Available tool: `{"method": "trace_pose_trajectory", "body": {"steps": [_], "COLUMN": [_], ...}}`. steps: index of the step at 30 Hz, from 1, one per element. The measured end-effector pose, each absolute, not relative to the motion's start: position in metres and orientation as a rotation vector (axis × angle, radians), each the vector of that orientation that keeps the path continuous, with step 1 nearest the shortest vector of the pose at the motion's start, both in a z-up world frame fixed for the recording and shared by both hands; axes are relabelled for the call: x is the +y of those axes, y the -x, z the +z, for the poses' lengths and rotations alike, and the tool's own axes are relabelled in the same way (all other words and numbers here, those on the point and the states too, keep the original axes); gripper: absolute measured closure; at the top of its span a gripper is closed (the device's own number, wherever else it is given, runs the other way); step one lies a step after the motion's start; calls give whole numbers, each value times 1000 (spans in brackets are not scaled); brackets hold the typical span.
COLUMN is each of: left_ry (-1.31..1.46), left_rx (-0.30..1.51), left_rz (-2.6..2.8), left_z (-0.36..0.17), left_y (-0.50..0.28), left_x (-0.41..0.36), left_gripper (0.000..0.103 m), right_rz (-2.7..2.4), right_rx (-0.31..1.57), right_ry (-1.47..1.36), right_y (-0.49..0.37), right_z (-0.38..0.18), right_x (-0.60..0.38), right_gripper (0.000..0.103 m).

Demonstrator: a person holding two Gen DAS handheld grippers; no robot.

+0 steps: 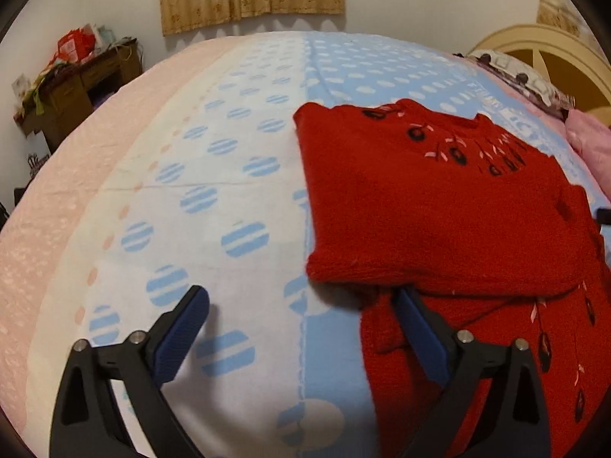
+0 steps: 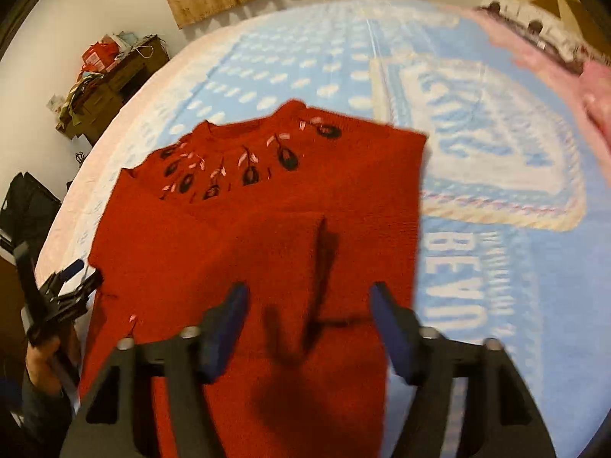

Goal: Fold small clothes

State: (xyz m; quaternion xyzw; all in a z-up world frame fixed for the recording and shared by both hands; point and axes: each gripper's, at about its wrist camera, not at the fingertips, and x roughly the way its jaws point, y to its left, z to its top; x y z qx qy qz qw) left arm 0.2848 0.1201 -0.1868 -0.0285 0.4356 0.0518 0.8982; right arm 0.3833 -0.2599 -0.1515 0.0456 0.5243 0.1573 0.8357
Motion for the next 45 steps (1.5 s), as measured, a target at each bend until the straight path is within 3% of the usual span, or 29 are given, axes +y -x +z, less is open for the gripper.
{"method": "trace_pose_trajectory", "body": {"steps": [1,3,11,18,20,21,22,23,30,37,45], "left_ry": [60,62,83,109,105,103,106,113,108,2,87], "left_rx": [904,906,903,911,911,906,898,882,718,910,872], "left_rz": [107,105,104,96,96,96,103,112,153,208,192], "left_z": [-188,-189,-191,-192,-191,-188,-185,-178,-132,-184,-175], "left_y": [-284,-283,-284,-284,-284,-283,-280,-275,-256,-310,-289], "left_x": [119,119,124,126,126,126,126,128,134,127,139], "left_gripper": [0,0,0,0,0,0,0,0,0,0,0], "right_rz": [350,349,270,253,224,222,194,175,342,351,364], "right_rx": [1118,1104,877,1073,1056,1053,1039,1018,935,1037,1005], "right_ry": [-82,-21,11,-30,-24,-25,-9,7,96,98,133], "right_y": [-385,-384,-374,-382,-378,-376,-374,-371,-356,-372,-343], "right_z": [-155,-155,-89,-151,-155,-154,-150,-144,-120,-168,-153], "right_x": [-254,-244,-261,-281,-287,-289,-292,-293,-256,-241,-243], "right_gripper": [73,91,95,94,86,72,48,40,38,38,38]}}
